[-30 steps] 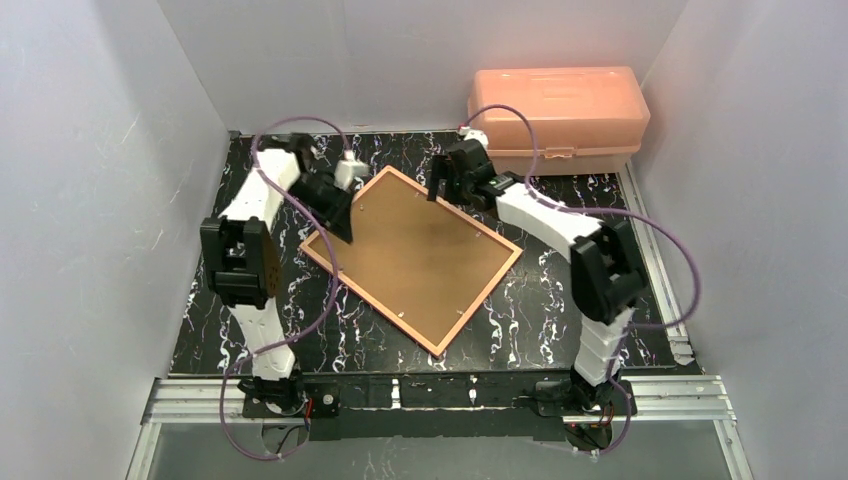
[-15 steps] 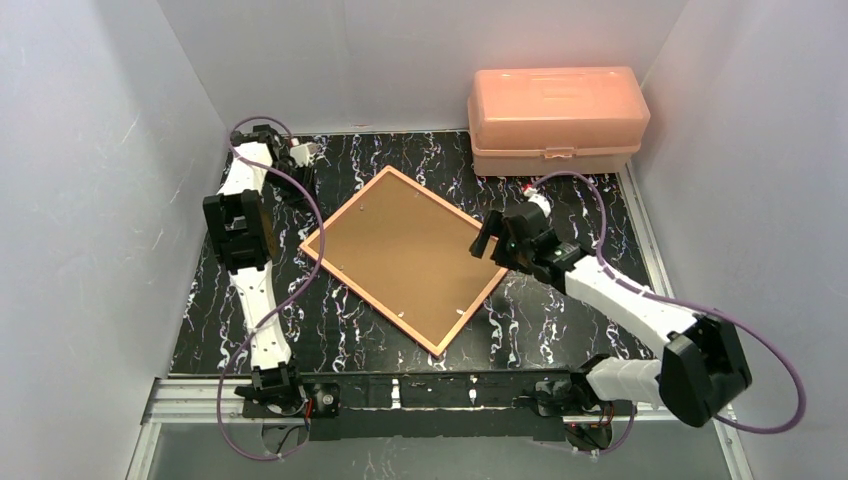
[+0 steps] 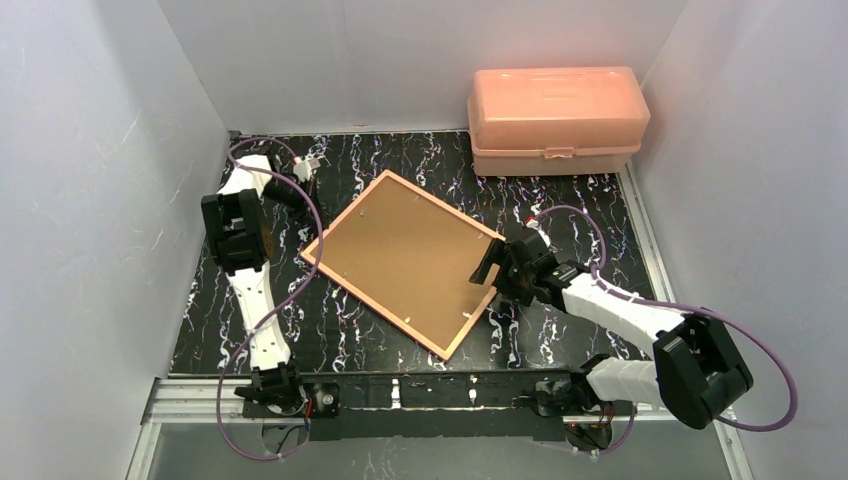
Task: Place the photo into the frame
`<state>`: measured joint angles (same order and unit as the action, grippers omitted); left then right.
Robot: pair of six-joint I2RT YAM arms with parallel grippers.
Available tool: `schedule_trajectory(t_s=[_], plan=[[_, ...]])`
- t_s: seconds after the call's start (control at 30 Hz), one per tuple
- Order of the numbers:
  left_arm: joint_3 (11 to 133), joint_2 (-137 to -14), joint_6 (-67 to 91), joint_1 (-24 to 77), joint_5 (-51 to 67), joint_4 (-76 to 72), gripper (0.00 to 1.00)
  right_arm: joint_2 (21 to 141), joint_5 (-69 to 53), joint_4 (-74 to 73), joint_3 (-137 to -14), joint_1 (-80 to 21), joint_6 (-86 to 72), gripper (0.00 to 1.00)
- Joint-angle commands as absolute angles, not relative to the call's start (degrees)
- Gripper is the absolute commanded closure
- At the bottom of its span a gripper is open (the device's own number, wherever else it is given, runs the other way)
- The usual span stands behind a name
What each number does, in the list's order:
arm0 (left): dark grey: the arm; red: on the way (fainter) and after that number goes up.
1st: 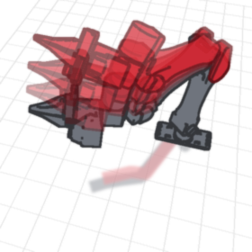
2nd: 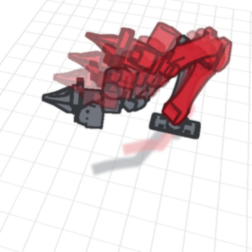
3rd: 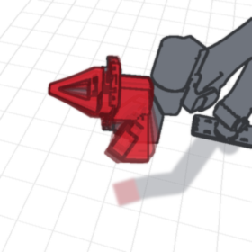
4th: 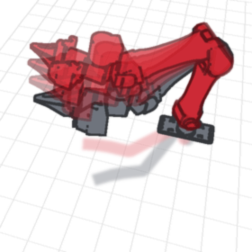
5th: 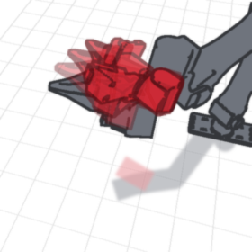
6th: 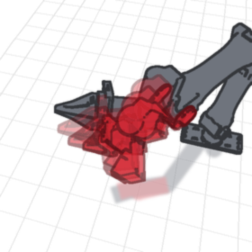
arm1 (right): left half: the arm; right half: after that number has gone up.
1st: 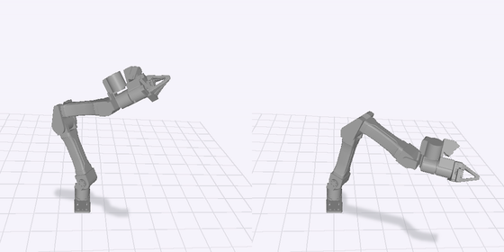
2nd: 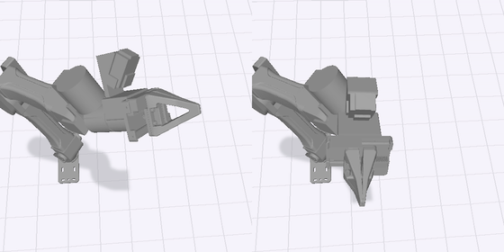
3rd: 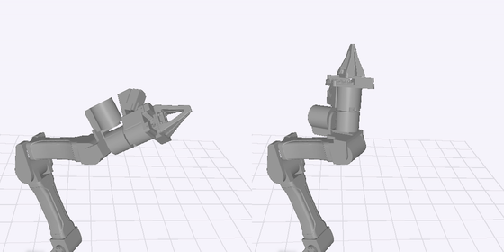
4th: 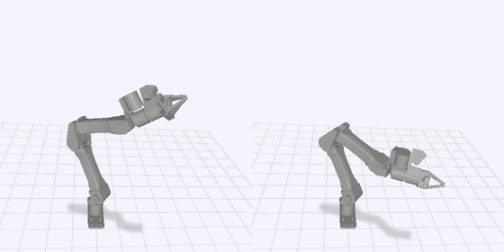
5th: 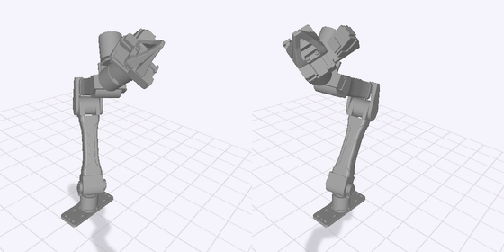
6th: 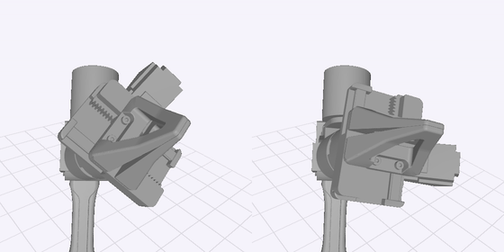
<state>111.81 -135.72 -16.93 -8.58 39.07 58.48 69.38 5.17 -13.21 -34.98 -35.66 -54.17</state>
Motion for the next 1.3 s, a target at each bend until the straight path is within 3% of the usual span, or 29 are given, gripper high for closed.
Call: schedule_trajectory(t_s=[0.0, 0.4, 0.6, 0.83, 1.0, 1.27], plan=[[102.8, -130.6, -21.7, -8.4, 39.5, 61.5, 0.97, 71.4, 5.3, -10.3, -36.6, -34.3, -53.3, 0.01], [79.6, -117.3, -30.4, -7.4, 41.7, 62.2, 0.97, 75.3, 3.5, -11.6, -41.9, -22.3, -43.4, 0.01], [75.4, -117.8, -30.8, -5.5, 45.8, 62.9, 0.96, 80.8, -2.9, -9.1, -45.3, -17.0, -41.5, 0.01], [70.3, -114.6, -29.7, -2.7, 48.3, 61.4, 0.96, 80.8, 6.5, -16.9, -55.8, -16.2, -36.0, 0.01], [72.2, -110.1, -27.1, -3.5, 45.6, 61.3, 0.92, 77.9, 3.7, -13.8, -57.3, -19.9, -37.0, 0.01], [81.7, -113.6, -15.5, -4.0, 43.9, 56.0, 0.87, 94.6, -5.6, -8.8, -70.8, -36.5, -36.0, 0.02]])
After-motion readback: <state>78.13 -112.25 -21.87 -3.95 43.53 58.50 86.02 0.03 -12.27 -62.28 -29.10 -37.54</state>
